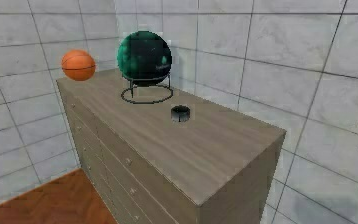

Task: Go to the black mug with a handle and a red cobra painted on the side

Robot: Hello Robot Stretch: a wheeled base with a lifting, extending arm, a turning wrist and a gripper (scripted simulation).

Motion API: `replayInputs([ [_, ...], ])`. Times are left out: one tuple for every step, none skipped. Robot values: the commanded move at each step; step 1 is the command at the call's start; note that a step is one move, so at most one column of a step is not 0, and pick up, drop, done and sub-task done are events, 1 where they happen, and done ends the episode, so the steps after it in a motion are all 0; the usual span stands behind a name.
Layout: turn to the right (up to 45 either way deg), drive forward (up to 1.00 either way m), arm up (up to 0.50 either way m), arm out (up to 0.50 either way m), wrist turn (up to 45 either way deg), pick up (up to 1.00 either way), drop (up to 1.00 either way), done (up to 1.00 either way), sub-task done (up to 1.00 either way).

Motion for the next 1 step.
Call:
replayInputs([
  [0.0, 0.00, 0.00, 0.00, 0.0, 0.00, 0.00, 1.00, 0.00],
])
